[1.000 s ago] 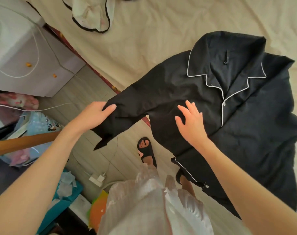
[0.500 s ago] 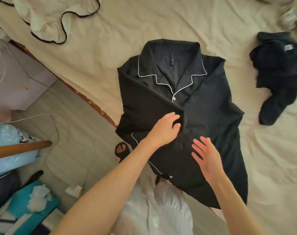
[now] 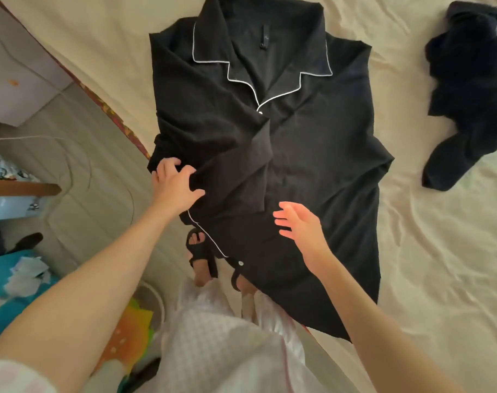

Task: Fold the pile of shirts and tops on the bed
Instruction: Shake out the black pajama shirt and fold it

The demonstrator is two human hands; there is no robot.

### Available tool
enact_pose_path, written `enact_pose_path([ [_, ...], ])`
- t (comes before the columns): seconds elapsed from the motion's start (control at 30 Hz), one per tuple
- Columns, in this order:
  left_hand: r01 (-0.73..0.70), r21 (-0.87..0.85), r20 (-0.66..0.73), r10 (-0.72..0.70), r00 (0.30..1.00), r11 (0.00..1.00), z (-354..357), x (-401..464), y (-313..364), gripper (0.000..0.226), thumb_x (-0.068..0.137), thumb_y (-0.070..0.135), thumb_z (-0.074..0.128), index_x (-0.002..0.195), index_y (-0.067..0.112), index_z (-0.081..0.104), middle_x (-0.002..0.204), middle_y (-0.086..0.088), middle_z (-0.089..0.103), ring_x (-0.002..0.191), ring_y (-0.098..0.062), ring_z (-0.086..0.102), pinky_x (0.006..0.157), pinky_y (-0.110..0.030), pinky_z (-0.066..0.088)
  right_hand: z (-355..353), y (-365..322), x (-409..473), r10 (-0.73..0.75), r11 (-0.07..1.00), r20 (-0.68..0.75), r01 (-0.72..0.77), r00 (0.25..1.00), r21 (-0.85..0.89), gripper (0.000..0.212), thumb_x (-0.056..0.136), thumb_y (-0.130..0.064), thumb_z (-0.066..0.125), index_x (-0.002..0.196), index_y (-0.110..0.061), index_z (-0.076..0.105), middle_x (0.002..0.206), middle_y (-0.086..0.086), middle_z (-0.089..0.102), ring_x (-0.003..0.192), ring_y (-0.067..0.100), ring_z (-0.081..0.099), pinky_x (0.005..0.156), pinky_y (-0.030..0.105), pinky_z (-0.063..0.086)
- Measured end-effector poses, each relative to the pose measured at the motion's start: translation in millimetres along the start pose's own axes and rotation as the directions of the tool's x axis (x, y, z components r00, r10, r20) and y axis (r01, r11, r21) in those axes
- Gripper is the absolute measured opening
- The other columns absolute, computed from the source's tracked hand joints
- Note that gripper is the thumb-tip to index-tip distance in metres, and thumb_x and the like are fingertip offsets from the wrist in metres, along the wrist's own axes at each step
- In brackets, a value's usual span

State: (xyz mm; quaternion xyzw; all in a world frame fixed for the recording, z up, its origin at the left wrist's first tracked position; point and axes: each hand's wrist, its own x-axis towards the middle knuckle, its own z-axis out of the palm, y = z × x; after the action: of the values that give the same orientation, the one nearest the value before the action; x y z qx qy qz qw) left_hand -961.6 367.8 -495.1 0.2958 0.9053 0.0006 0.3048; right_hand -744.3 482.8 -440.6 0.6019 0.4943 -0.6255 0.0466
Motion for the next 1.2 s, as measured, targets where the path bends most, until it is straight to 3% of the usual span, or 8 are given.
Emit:
enact_pose_path([
  [0.23, -0.199, -0.112, -0.068, 0.192, 0.979, 0.974, -19, -78, 44, 0.026, 0.095, 0.029, 0.05, 0.117, 0.015, 0.048, 0.094, -0.003, 0.064, 0.088, -0.023, 0.064, 0.071, -0.032, 0.048, 19, -12, -18, 0.119, 0.968, 0.099, -0.138, 0.988, 0.211, 0.028, 0.096, -0.04, 0.047, 0.112, -0.019, 0.058, 0.109, 0.001, 0.064, 0.101, 0.016, 0.063, 0.087, 0.032, 0.053],
  [0.47, -0.392, -0.499, -0.127, 0.383, 0.915, 0.773, 19, -150, 91, 0.04, 0.095, 0.009, 0.049, 0.135, 0.015, 0.048, 0.128, 0.0, 0.055, 0.111, -0.016, 0.058, 0.095, -0.029, 0.048, -4, -13, -27, 0.177, 0.936, 0.241, -0.238, 0.954, 0.257, 0.061, 0.089, -0.067, 0.034, 0.115, -0.02, 0.063, 0.111, 0.001, 0.069, 0.106, 0.021, 0.062, 0.093, 0.04, 0.048],
  [0.67, -0.399, -0.656, 0.029, 0.55, 0.835, 0.64, 39, -173, 122, 0.042, 0.093, 0.008, 0.048, 0.134, 0.018, 0.05, 0.136, 0.006, 0.052, 0.125, -0.006, 0.046, 0.109, -0.021, 0.032, -43, -1, -18, 0.167, 0.946, 0.273, -0.233, 0.947, 0.227, 0.035, 0.087, -0.031, 0.062, 0.111, -0.006, 0.064, 0.108, 0.009, 0.069, 0.104, 0.026, 0.064, 0.088, 0.036, 0.05],
  [0.77, -0.198, -0.776, -0.019, 0.291, 0.957, 0.599, 54, -174, 122, 0.028, 0.091, 0.001, 0.046, 0.105, 0.013, 0.066, 0.109, 0.003, 0.065, 0.106, -0.006, 0.058, 0.099, -0.027, 0.045, -60, 4, -8, 0.141, 0.978, 0.166, -0.163, 0.976, 0.129, 0.017, 0.092, -0.001, 0.05, 0.087, -0.005, 0.066, 0.078, 0.007, 0.071, 0.082, 0.023, 0.066, 0.069, 0.028, 0.054],
  [0.9, 0.3, -0.874, 0.227, -0.225, 0.948, 0.381, 67, -153, 114, 0.029, 0.095, 0.012, 0.049, 0.124, 0.019, 0.05, 0.124, 0.002, 0.055, 0.118, -0.013, 0.051, 0.098, -0.023, 0.042, -74, 12, 4, 0.13, 0.991, 0.144, -0.131, 0.981, 0.002, 0.021, 0.088, -0.016, 0.053, 0.071, -0.015, 0.064, 0.087, 0.013, 0.061, 0.085, 0.028, 0.055, 0.091, 0.041, 0.046],
  [1.0, 0.494, -0.825, 0.439, -0.241, 0.866, 0.273, 68, -141, 128, 0.053, 0.093, 0.032, 0.055, 0.14, 0.019, 0.034, 0.141, 0.0, 0.041, 0.131, -0.018, 0.039, 0.098, -0.026, 0.034, -82, 13, 3, 0.148, 0.988, 0.19, -0.153, 0.971, 0.015, 0.023, 0.092, -0.02, 0.05, 0.092, 0.0, 0.061, 0.104, 0.023, 0.063, 0.099, 0.027, 0.06, 0.101, 0.041, 0.041],
  [1.07, 0.578, -0.814, 0.55, -0.24, 0.8, 0.06, 64, -142, 140, 0.049, 0.09, 0.033, 0.06, 0.134, 0.02, 0.043, 0.13, 0.002, 0.049, 0.129, -0.02, 0.041, 0.104, -0.033, 0.032, -87, 11, 3, 0.146, 0.985, 0.219, -0.162, 0.965, 0.056, 0.039, 0.091, -0.026, 0.052, 0.109, 0.009, 0.057, 0.119, 0.025, 0.06, 0.109, 0.023, 0.06, 0.106, 0.043, 0.039],
  [1.2, 0.446, -0.894, 0.446, 0.018, 0.895, -0.029, 77, -160, 154, 0.013, 0.088, 0.016, 0.062, 0.101, 0.02, 0.062, 0.11, 0.001, 0.067, 0.111, -0.017, 0.06, 0.102, -0.033, 0.044, -101, 16, -2, 0.161, 0.986, 0.283, -0.14, 0.945, -0.093, 0.032, 0.092, -0.038, 0.056, 0.111, -0.013, 0.064, 0.111, 0.004, 0.069, 0.105, 0.019, 0.064, 0.097, 0.039, 0.049],
])
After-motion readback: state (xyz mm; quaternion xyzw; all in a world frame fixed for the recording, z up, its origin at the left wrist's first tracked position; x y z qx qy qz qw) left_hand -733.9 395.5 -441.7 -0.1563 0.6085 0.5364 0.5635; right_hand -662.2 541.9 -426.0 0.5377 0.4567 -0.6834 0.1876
